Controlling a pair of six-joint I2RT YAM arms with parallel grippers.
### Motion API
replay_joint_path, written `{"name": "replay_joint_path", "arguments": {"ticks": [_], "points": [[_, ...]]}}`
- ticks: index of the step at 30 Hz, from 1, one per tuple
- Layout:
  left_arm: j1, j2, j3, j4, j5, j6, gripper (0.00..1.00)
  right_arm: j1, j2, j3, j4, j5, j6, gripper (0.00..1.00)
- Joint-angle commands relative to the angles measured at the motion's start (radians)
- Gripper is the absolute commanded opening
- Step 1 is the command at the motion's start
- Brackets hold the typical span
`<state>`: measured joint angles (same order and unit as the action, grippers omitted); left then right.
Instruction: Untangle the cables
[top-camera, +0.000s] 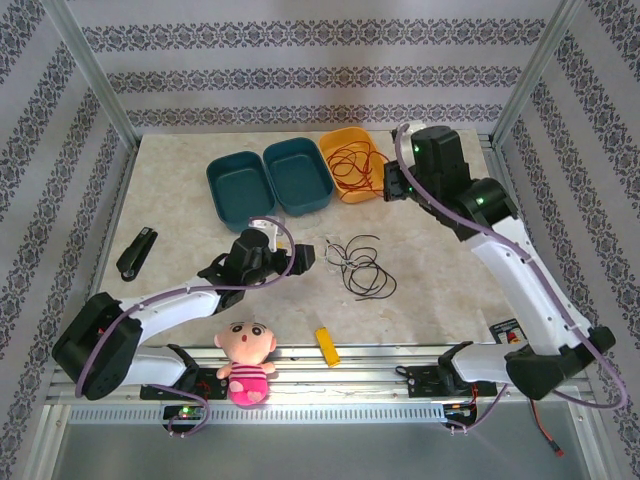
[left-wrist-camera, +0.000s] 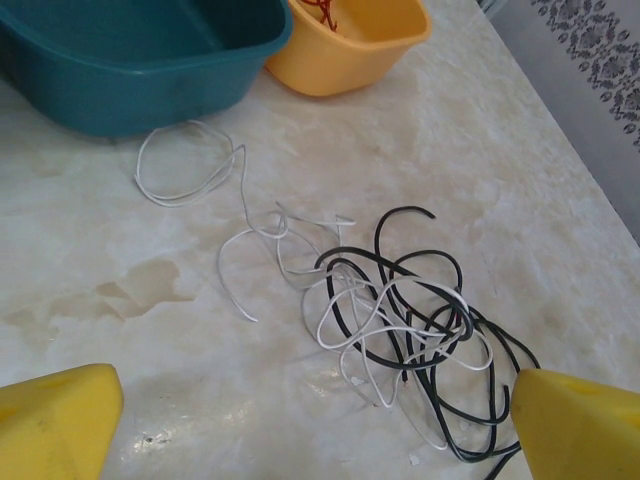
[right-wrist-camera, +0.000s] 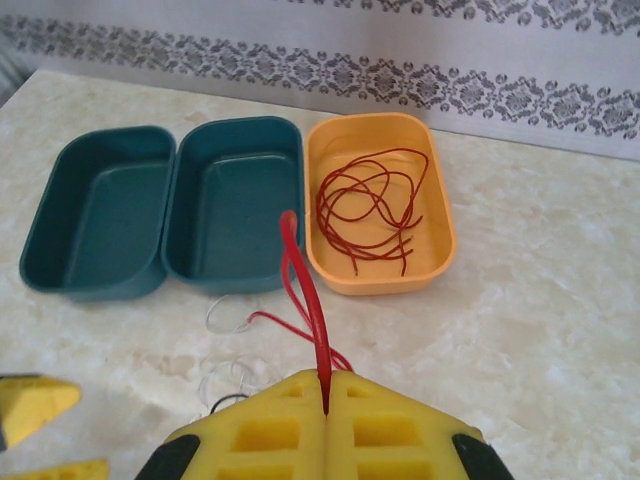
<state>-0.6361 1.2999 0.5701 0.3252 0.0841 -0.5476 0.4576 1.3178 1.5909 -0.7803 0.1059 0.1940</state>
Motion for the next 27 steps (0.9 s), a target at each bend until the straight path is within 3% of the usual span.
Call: {"name": "replay_joint_path", "arguments": {"ticks": [1,10,19,27], "points": [[-0.014,-0.033,-0.019,-0.021,-0.045,-0.006,0.99,-0.053,0.051,0.035,0.098,-0.081,0.064,0.00],[-0.014,-0.063,-0.039,-0.041,-0.079,-0.003,0.99,-0.162,0.240,0.080,0.288,-0.096,0.225,0.00],[-0.010,-0.077,-0.034,-0.072,-0.094,0.022,0.99,-0.198,0.459,0.143,0.509,-0.136,0.418,0.00],[0.001,-0.079,-0.032,-0.099,-0.097,0.044,0.99,-0.194,0.668,0.279,0.583,-0.101,0.539,0.00]]}}
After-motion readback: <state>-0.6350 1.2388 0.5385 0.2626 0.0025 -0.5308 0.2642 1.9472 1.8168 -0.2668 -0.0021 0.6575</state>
